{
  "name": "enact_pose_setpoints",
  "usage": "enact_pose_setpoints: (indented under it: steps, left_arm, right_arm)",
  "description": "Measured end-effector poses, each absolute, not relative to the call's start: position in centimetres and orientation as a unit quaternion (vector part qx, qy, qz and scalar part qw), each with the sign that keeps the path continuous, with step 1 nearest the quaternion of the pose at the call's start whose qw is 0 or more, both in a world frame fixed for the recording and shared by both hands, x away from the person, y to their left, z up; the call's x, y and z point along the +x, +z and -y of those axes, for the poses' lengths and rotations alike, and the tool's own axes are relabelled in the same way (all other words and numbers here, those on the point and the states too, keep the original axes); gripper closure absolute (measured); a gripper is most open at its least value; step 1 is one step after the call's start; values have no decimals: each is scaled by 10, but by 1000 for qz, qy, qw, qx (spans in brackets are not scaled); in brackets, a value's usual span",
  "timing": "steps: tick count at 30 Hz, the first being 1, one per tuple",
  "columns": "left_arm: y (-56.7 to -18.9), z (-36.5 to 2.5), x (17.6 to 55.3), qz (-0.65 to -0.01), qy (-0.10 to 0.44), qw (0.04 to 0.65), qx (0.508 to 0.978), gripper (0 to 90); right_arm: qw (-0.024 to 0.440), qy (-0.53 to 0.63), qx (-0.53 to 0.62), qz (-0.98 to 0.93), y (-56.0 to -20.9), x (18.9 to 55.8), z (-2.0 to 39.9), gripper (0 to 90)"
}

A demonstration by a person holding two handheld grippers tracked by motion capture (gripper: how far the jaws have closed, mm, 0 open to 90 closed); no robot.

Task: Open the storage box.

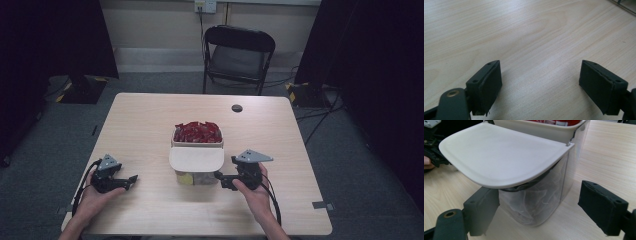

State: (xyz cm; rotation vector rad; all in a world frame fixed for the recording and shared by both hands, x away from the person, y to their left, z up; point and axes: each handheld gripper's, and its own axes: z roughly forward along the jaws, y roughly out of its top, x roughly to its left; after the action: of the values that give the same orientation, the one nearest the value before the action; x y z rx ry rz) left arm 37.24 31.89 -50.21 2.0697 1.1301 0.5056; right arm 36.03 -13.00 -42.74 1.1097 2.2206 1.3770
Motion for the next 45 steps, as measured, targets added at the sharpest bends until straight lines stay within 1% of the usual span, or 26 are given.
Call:
enact_pose_setpoints:
  steps: [33,43,45]
  left_arm:
    - [-502,-319,372,-438,196,357,802,179]
    - [-502,-319,372,-438,196,357,802,179]
    - [-502,-319,372,-437,196,357,802,179]
  right_arm:
    - [129,496,387,-766,-407,382,132,144]
    - [128,500,387,-764,-402,388,130,144]
    - [134,497,386,-766,-401,389,130,144]
